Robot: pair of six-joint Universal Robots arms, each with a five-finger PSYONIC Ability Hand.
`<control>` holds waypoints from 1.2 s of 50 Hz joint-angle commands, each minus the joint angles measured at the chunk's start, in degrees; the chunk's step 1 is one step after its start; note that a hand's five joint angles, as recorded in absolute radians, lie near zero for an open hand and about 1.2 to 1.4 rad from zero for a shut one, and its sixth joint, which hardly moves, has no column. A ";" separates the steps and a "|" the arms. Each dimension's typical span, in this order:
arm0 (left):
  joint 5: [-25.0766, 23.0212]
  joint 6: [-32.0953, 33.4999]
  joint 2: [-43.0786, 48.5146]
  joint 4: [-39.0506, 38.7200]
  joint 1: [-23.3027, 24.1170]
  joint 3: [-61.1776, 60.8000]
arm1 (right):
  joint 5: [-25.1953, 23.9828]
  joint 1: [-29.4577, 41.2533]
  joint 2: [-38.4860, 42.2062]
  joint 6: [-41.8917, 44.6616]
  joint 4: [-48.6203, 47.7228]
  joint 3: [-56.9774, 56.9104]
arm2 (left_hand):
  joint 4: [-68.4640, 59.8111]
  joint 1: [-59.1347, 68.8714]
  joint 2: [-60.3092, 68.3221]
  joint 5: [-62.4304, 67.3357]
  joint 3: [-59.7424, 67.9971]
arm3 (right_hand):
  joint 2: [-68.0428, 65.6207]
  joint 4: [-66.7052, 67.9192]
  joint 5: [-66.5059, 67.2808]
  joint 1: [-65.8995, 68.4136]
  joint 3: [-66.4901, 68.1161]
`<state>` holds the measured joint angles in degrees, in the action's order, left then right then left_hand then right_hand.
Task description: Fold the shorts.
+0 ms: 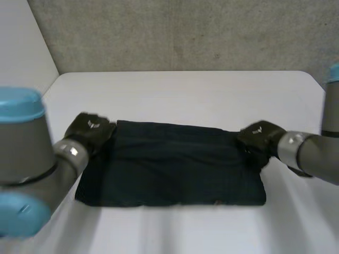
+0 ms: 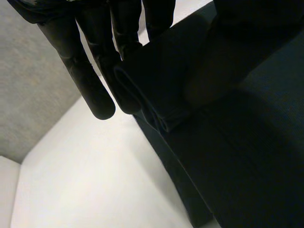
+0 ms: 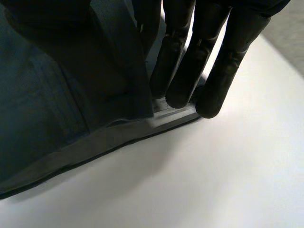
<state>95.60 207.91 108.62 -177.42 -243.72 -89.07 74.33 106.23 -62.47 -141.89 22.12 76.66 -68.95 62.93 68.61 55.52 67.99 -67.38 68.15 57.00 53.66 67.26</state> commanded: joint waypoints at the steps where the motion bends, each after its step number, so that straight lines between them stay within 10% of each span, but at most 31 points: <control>1: 5.29 -0.13 17.14 -0.29 0.00 19.26 | 7.84 3.36 9.81 -0.06 -10.59 -9.68 | -11.05 17.07 11.39 14.48 12.01 | -12.62 11.85 13.00 26.34 12.74; 10: 9.87 -0.30 31.73 -1.95 0.18 37.89 | 8.55 4.94 17.55 -0.05 -29.21 -12.41 | -3.24 9.26 3.59 6.67 4.20 | -12.62 11.85 13.00 26.34 12.74; 11: 9.95 -0.31 32.18 -3.01 0.26 38.70 | 8.72 5.03 17.65 -0.14 -30.37 -12.50 | 27.97 -21.95 -27.63 -24.55 -27.02 | -5.86 5.08 6.23 19.58 5.97; 13: 9.96 -0.40 32.19 -3.98 0.35 38.97 | 9.07 5.30 17.56 -0.23 -33.44 -12.15 | 48.68 -42.66 -48.33 -45.25 -47.72 | 42.05 -42.82 -41.67 -28.33 -41.93; 15: 10.04 -0.40 32.27 -5.56 0.70 38.71 | 9.86 5.30 17.03 -1.10 -34.77 -11.80 | 58.95 -52.93 -58.61 -55.52 -57.99 | 57.38 -58.15 -57.00 -43.66 -57.26; 24: 9.69 -0.57 24.46 -6.44 2.29 26.77 | 12.33 4.68 2.19 -13.40 -34.86 -0.74 | 58.95 -52.93 -58.61 -55.52 -57.99 | 57.38 -58.15 -57.00 -43.66 -57.26; 34: 8.56 -3.11 10.76 -6.88 2.02 5.34 | 4.60 2.75 -8.45 -17.36 -22.21 17.11 | 58.95 -52.93 -58.61 -55.52 -57.99 | 50.07 -50.85 -49.69 -36.35 -49.95; 48: 1.96 -11.82 0.81 -13.47 0.97 -9.45 | 1.78 -0.15 -2.50 -20.97 -35.82 26.44 | 58.95 -52.93 -58.61 -55.52 -57.99 | 28.22 -29.00 -27.85 -14.50 -28.11; 52: 1.96 -11.82 0.81 -14.09 0.53 -10.33 | 1.87 -0.76 -0.46 -20.10 -36.88 25.91 | 58.95 -52.93 -58.61 -55.52 -57.99 | -12.44 11.66 12.81 26.16 12.55; 60: 1.96 -11.82 -0.68 -14.00 0.44 -10.42 | 1.52 -4.80 -2.13 -20.01 -35.92 25.64 | 58.95 -52.93 -58.61 -55.52 -57.99 | -12.62 11.85 13.00 26.34 12.74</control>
<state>97.50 195.90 108.94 -191.63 -243.20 -99.65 76.04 104.11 -63.12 -162.09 -14.82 102.38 -11.60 10.91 11.44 2.66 12.17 -66.57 68.09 52.48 49.98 67.48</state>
